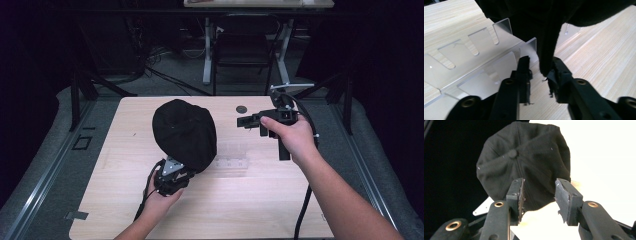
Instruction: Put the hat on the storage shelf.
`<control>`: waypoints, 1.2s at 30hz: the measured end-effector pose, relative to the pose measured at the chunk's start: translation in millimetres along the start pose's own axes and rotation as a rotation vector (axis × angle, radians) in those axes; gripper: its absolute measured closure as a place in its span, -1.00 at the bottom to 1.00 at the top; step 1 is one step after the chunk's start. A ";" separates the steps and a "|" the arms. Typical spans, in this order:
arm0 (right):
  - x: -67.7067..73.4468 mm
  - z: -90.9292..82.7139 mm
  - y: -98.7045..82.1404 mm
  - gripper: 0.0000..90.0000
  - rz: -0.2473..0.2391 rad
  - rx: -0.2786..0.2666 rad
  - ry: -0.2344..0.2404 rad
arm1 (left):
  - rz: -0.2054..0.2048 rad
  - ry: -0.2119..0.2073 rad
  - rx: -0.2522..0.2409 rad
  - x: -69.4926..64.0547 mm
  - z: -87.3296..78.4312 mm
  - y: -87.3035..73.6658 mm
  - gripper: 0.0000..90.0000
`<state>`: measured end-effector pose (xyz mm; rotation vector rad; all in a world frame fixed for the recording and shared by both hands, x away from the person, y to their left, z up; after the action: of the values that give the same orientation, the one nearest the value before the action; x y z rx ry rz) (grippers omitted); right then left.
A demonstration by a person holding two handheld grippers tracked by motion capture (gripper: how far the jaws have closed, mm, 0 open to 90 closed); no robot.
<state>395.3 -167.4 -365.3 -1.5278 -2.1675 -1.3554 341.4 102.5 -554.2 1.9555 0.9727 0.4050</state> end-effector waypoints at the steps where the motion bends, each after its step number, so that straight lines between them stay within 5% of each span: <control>1: -0.2 0.9 -1.6 0.29 -0.001 -0.001 -0.002 | -0.002 -0.002 0.001 1.1 -1.0 0.1 0.49; 14: -15.7 11.6 -30.7 0.26 -0.106 0.035 -0.164 | -0.021 0.019 -0.004 9.9 -21.6 -4.3 0.16; 24: -29.4 16.8 -50.7 0.25 -0.115 0.047 -0.197 | 0.000 0.013 0.016 16.7 -38.8 -15.3 0.05; 29: -43.5 20.8 -65.6 0.25 -0.157 0.084 -0.302 | -0.042 0.047 0.013 35.7 -47.5 -26.8 0.02; 33: -47.8 23.1 -71.8 0.25 -0.136 0.072 -0.286 | -0.082 0.057 0.005 45.4 -48.1 -31.6 0.02; 36: -53.0 26.6 -76.8 0.25 -0.176 0.097 -0.340 | -0.086 0.075 0.002 50.5 -48.2 -35.2 0.02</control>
<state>366.4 -188.1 -455.5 -1.6658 -2.5823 -1.0781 327.8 179.1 -561.4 1.9042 1.1017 0.4312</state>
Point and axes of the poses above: each handheld gripper's, and its own axes: z roughly forward along the jaws, y roughly out of its top, x roughly to its left, the point moved 4 cm from there along z, roughly forward along the jaws, and after that the axes turned 6 degrees about -z, right-handed, at the moved point
